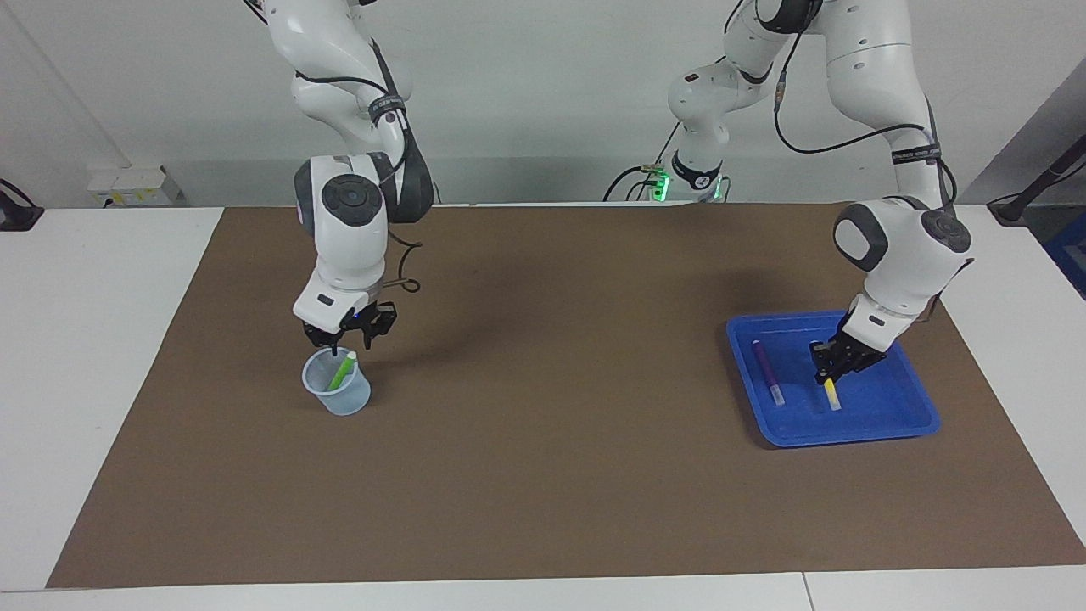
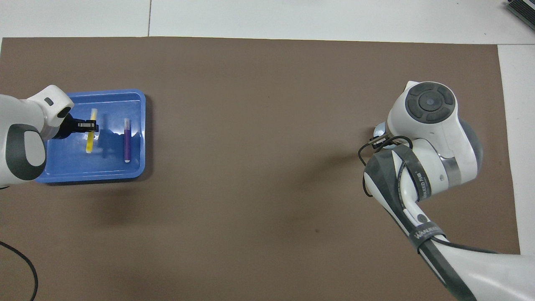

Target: Right arm passes pens to left for tray arrangement

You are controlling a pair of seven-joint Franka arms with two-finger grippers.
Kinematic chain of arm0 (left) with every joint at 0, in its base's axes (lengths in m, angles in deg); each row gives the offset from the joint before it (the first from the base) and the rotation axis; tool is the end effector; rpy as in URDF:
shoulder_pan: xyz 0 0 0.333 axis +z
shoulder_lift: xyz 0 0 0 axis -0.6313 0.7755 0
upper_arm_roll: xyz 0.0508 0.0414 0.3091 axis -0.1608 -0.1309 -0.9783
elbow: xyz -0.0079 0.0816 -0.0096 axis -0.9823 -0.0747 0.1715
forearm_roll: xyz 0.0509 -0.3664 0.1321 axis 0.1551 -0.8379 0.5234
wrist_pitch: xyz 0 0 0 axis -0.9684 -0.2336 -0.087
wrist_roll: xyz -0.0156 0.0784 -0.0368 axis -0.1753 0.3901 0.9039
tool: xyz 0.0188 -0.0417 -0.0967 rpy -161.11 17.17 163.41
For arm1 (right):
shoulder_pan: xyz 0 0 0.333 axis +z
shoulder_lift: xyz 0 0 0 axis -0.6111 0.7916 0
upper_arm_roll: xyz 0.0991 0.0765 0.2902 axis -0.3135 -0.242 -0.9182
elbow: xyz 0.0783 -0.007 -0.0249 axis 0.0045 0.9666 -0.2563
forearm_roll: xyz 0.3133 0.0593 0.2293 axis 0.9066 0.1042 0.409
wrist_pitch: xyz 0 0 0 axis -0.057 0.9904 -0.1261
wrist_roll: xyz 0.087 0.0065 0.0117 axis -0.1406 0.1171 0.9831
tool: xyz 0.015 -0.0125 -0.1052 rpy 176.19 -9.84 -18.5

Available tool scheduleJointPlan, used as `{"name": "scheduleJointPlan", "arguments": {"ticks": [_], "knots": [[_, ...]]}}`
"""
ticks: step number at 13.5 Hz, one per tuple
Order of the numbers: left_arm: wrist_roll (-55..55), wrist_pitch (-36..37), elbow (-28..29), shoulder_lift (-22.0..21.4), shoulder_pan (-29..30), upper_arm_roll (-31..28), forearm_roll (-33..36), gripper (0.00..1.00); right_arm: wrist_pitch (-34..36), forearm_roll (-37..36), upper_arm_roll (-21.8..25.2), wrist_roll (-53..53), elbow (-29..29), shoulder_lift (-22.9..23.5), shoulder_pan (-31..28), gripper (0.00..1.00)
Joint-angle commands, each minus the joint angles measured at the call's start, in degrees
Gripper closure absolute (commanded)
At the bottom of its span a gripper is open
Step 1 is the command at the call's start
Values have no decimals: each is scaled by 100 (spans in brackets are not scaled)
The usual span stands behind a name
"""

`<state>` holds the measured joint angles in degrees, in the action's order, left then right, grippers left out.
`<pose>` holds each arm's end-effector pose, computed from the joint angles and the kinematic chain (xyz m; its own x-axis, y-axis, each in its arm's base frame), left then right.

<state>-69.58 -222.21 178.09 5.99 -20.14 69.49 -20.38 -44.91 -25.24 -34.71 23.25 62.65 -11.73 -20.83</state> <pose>0.6171 0.0638 0.3275 0.9862 -0.0486 0.1580 -0.0621 -0.9948 0.0813 0.5908 0.1040 0.3905 0.9386 0.3378 -0.0706 0.3440 -0.9002 0.2669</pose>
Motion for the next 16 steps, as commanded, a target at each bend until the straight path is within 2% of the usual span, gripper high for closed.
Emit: {"name": "scheduleJointPlan", "arguments": {"ticks": [1,5,16], "knots": [[-18,-96,-10,120,59,45,150,100,-216,-98,-52,138,151,-97,-93,49],[-18,-104,78,111,86,45,150,100,-260,-98,-52,147,159,-97,-111,56],[8,-263,210,129,86,45,150,100,-471,-98,-52,297,159,-18,-199,59]]}}
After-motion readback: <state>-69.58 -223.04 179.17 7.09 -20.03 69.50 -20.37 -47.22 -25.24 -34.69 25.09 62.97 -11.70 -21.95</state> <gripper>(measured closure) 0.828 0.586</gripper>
